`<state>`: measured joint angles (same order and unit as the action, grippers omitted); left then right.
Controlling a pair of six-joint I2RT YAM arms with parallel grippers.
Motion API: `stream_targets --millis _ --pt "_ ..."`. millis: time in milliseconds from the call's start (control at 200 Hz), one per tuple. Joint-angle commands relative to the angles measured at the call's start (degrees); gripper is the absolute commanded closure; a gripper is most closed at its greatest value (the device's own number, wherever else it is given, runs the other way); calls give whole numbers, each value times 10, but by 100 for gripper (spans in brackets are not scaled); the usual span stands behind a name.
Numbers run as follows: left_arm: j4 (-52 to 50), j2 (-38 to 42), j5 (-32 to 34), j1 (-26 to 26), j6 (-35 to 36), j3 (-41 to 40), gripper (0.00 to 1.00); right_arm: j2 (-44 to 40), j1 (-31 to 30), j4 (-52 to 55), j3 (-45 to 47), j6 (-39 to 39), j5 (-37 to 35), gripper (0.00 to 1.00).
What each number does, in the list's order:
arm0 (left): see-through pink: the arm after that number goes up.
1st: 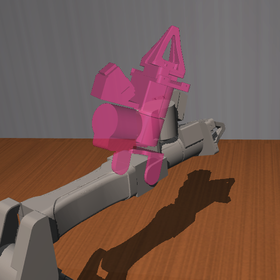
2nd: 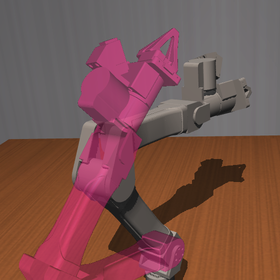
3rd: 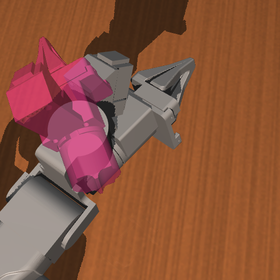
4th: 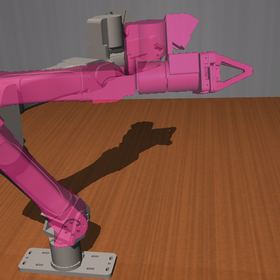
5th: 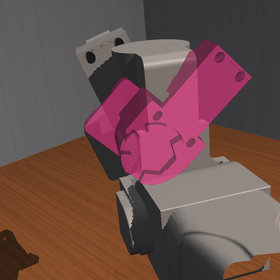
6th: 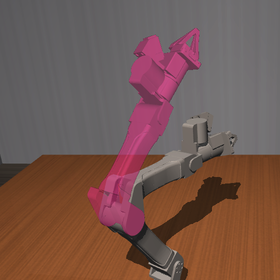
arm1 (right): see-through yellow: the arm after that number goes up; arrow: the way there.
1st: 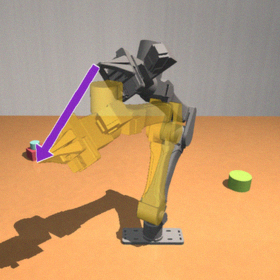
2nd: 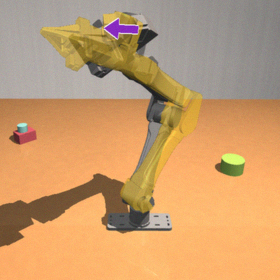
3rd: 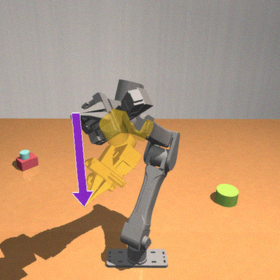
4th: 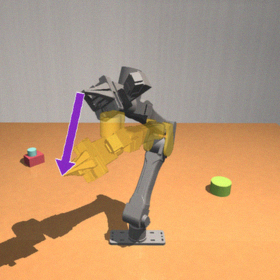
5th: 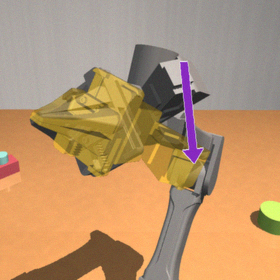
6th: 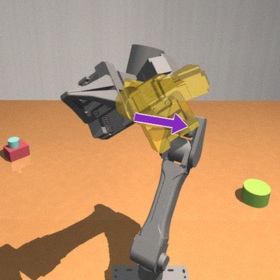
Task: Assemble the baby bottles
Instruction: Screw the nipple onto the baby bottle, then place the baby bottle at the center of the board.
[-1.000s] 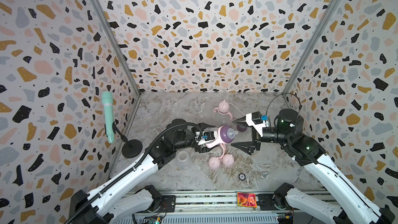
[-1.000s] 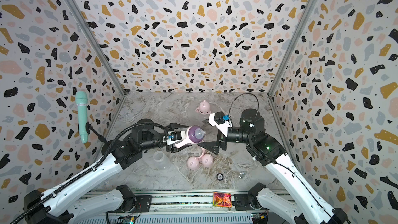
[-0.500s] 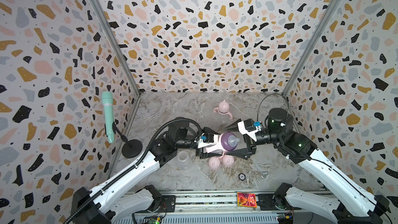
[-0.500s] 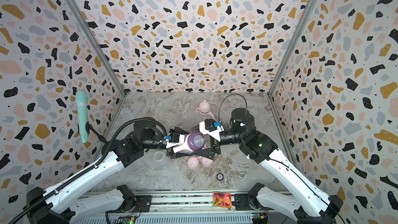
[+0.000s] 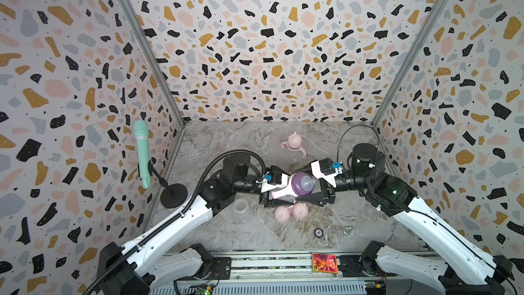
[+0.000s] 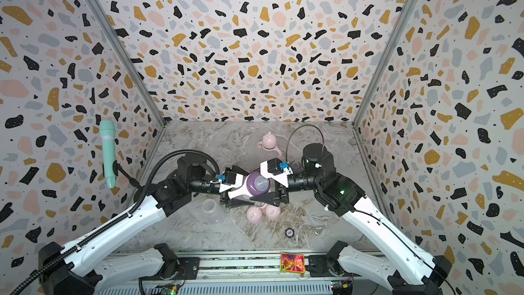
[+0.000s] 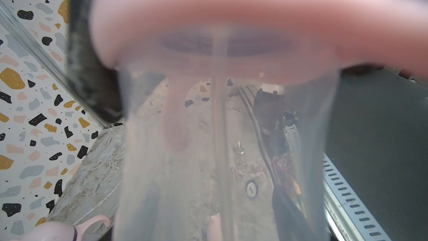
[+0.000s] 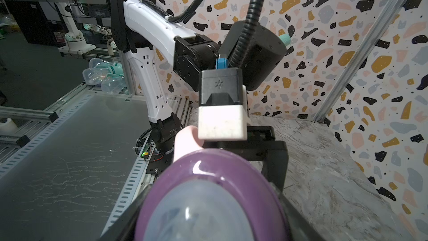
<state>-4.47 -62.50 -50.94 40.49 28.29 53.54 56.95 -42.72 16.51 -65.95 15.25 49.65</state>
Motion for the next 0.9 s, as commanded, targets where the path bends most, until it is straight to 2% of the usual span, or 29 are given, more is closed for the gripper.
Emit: stream_targets --millis 0,10,15,40,60,65,80,290,451,716,891 --pt "57 15 2 -2 -23 8 95 -11 -2 -21 -7 -14 -17 60" --pt "59 15 4 -2 -27 6 92 -11 -1 -21 -7 -14 -19 60" --pt "61 16 6 -2 -28 5 87 -11 -1 -22 -7 -14 -20 61" --pt "67 19 11 -3 -33 1 51 -10 -1 -22 -7 -16 -23 62" --pt "70 21 15 -3 -34 -1 13 -10 -2 -22 -7 -17 -26 64" --pt "70 21 16 -3 -34 -1 6 -10 -1 -21 -7 -18 -26 64" --pt "72 23 20 -3 -36 -2 0 -9 -1 -22 -7 -17 -30 64" --pt "140 57 121 -5 -97 -53 0 2 1 0 -22 -28 -95 76" --pt "200 109 265 -6 -148 -110 0 28 30 29 -50 -39 -125 81" --pt "210 188 530 -7 -200 -178 0 73 134 65 -74 -95 -242 82" --pt "210 228 614 -6 -226 -203 0 100 218 50 -49 -146 -301 82"
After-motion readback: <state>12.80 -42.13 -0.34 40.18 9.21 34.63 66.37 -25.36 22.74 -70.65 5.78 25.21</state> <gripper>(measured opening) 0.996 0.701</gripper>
